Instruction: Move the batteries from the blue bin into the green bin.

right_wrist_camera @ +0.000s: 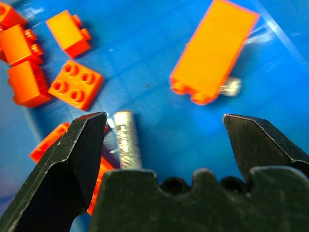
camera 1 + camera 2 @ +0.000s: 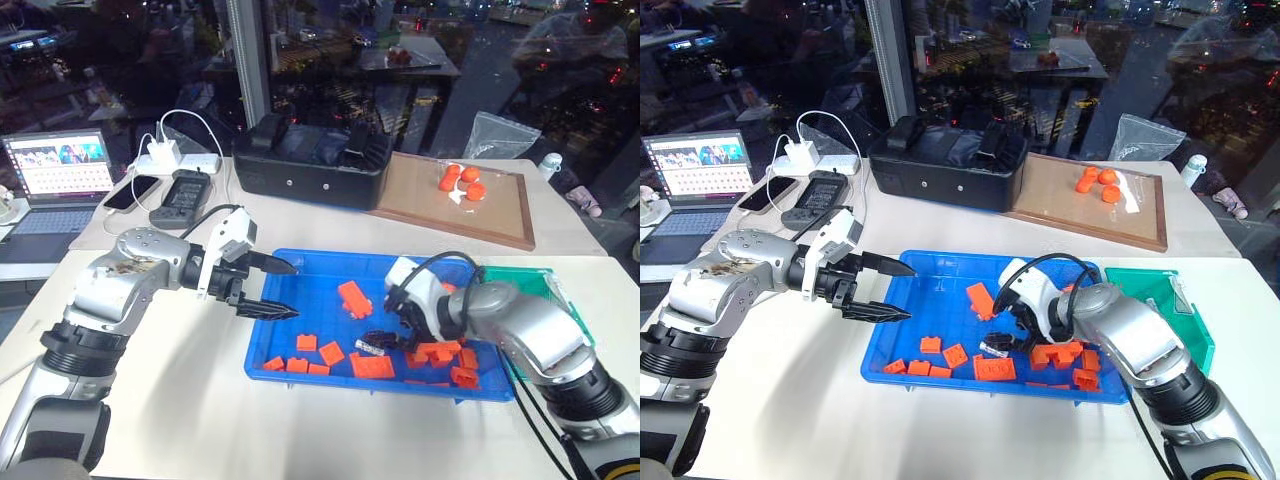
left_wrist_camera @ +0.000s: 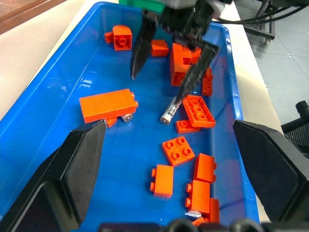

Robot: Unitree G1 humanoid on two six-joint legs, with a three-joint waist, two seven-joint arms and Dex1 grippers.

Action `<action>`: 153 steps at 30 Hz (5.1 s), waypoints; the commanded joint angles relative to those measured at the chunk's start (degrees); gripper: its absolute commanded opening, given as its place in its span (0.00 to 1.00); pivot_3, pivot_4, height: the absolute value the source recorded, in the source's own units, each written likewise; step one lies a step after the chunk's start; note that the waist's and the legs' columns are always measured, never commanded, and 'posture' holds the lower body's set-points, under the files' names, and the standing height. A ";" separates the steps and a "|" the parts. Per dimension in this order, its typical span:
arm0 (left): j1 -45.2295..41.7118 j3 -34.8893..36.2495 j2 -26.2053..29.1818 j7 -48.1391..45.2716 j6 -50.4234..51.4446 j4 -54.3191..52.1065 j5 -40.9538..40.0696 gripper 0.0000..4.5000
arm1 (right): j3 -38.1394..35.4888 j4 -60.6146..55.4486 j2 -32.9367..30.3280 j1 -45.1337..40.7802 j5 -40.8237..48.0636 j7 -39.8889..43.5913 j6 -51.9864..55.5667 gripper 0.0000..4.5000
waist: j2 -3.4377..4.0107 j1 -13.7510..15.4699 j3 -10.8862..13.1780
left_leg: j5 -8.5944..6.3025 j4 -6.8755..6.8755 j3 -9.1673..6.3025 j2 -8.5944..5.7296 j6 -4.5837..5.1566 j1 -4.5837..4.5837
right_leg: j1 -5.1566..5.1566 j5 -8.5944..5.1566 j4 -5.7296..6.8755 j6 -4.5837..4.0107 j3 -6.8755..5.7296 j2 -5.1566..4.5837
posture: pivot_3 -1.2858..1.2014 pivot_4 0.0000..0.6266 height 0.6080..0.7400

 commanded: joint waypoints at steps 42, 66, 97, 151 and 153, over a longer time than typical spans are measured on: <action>-5.01 1.75 -5.13 -1.92 -0.74 -0.40 -3.97 1.00 | -30.18 12.50 -27.86 20.44 -4.71 4.08 -10.78 0.06 | -0.04 -0.14 -0.02 | -0.01 0.00 -0.01 -0.06 0.03 0.04 | 0.05 -0.02 -0.06 0.03 0.09 -0.01 | 0.52 0.24 0.98; -2.13 2.29 0.64 -0.90 -2.56 -0.74 1.01 1.00 | -5.31 4.60 2.58 -3.83 -3.28 -5.84 -4.06 0.99 | -0.05 0.46 -0.02 | -0.02 0.01 -0.04 -0.09 0.03 -0.12 | -0.05 -0.05 -0.04 0.03 0.13 0.02 | 0.52 0.24 0.98; -1.30 1.25 1.77 -0.79 -2.83 -1.47 0.63 1.00 | -7.98 7.56 -1.89 1.47 -8.14 -3.51 -9.39 0.32 | -0.06 0.22 -0.03 | -0.01 -0.01 0.06 -0.06 0.01 -0.04 | 0.02 -0.04 0.00 0.00 0.08 0.08 | 0.52 0.24 0.98; -3.30 -0.77 -0.93 -1.11 -5.33 4.02 3.21 1.00 | -29.54 14.47 -11.88 5.62 -7.42 1.84 -20.64 0.55 | -0.09 0.95 -0.03 | -0.01 -0.05 0.17 -0.10 0.01 -0.02 | 0.04 -0.05 -0.10 -0.01 0.08 0.02 | 0.52 0.24 0.98; -4.14 -1.52 -1.87 -1.53 -6.03 5.05 3.62 1.00 | -32.82 15.27 -14.66 8.61 -7.86 2.13 -20.97 0.55 | -0.10 0.69 -0.04 | -0.01 -0.10 0.15 -0.08 0.01 0.01 | 0.04 -0.06 -0.08 -0.04 0.09 0.06 | 0.52 0.24 0.98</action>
